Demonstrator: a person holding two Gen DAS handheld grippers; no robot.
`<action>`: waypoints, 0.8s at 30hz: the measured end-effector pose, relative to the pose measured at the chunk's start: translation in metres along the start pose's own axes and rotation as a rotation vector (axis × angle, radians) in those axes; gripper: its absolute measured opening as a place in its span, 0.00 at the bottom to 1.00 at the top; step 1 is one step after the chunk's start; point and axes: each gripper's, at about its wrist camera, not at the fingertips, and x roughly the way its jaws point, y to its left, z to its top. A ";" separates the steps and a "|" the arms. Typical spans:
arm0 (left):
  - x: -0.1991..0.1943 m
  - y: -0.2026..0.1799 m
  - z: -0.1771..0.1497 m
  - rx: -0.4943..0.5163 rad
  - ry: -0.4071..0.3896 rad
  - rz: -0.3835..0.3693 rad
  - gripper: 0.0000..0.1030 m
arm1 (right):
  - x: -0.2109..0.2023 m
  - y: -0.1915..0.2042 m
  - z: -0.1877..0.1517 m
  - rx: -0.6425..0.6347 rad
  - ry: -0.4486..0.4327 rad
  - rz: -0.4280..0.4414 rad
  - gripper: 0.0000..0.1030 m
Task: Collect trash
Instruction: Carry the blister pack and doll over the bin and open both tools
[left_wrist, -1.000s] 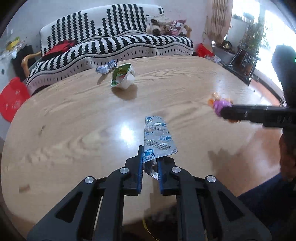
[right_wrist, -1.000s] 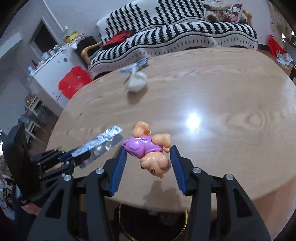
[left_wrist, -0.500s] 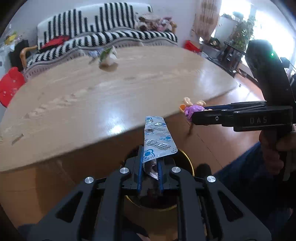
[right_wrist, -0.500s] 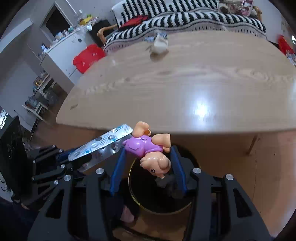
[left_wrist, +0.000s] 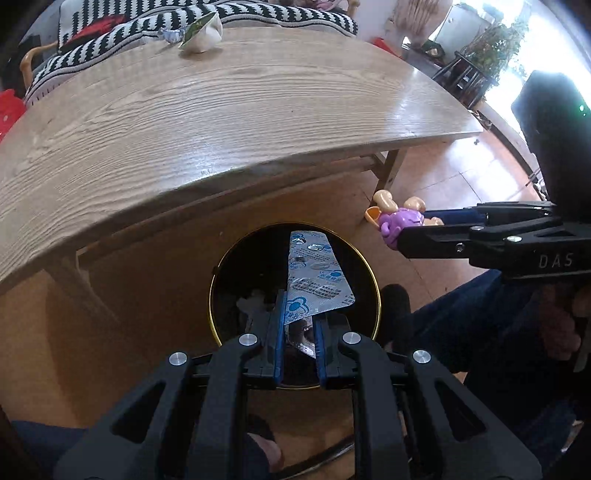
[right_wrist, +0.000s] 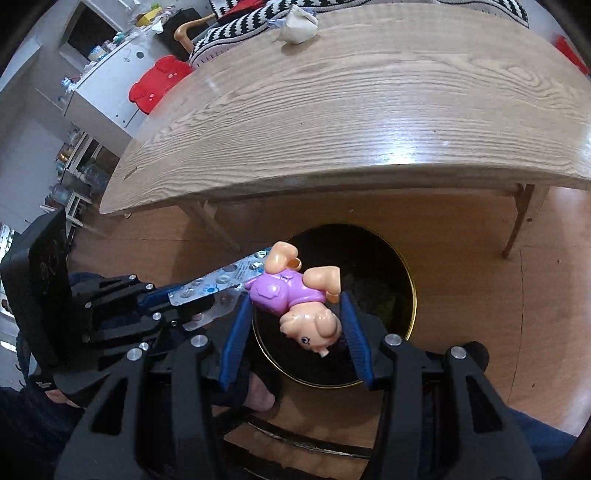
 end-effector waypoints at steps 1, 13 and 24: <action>0.001 0.000 -0.002 0.000 0.003 0.001 0.12 | 0.000 0.000 0.000 0.000 0.001 0.001 0.47; 0.007 -0.002 -0.002 0.003 0.023 -0.015 0.12 | -0.004 0.002 0.004 -0.003 -0.015 -0.008 0.48; 0.008 -0.006 -0.002 0.010 0.030 -0.012 0.74 | -0.008 -0.004 0.005 0.037 -0.022 -0.007 0.60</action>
